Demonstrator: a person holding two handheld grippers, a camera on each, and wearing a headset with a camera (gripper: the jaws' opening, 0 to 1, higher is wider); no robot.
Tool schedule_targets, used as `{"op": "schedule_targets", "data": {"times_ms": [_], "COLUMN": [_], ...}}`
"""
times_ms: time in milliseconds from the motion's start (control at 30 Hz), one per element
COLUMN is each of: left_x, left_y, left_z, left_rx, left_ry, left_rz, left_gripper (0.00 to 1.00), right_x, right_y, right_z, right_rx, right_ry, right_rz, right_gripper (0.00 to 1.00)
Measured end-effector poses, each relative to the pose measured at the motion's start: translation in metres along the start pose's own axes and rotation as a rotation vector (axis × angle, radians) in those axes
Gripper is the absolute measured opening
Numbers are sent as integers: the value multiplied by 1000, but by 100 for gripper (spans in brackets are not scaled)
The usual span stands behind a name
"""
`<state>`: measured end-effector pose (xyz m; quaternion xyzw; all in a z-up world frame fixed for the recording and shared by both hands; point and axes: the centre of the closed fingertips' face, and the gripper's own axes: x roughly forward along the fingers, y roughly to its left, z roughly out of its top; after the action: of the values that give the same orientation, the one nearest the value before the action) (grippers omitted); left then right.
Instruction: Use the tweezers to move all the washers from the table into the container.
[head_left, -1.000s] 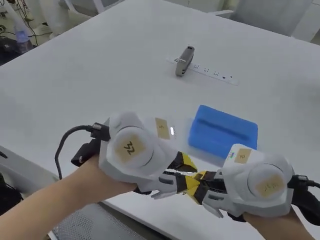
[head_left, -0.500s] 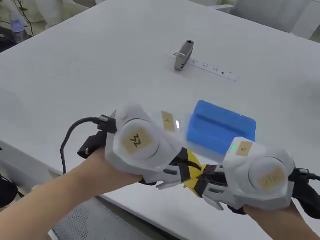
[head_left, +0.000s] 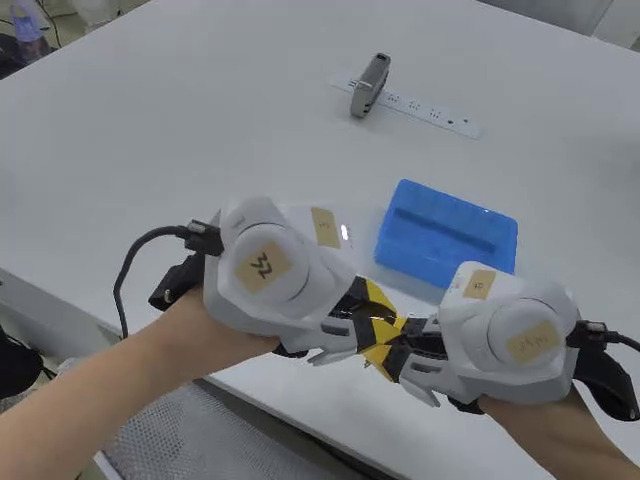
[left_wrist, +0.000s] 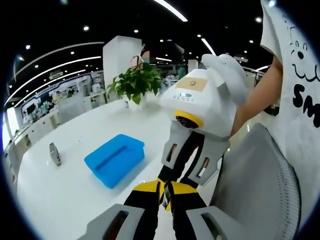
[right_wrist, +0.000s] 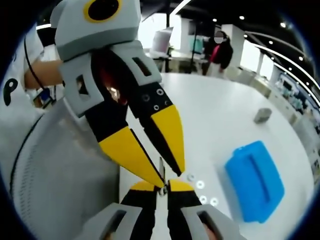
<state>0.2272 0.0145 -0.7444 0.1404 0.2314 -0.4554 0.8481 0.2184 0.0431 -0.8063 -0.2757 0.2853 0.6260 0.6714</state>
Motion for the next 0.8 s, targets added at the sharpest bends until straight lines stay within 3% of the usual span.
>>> {"op": "schedule_targets", "data": {"times_ms": [200,400,800], "left_x": [3,1,-11], "left_y": [-5,-6,8], "left_z": [-5,-4,12], "left_rx": [3,-3,47], "left_ry": [13,-1,-21], "left_rz": [-25,-33,-39], "left_gripper": [4,0,0], "right_x": [4,5,-4], "right_y": [4,7,-7], "right_z": [-3,0,18], "right_rx": [1,-50,-64], "right_ry": [12,32,-20], "right_rz": [17,24,8], "right_gripper": [3,3,4]}}
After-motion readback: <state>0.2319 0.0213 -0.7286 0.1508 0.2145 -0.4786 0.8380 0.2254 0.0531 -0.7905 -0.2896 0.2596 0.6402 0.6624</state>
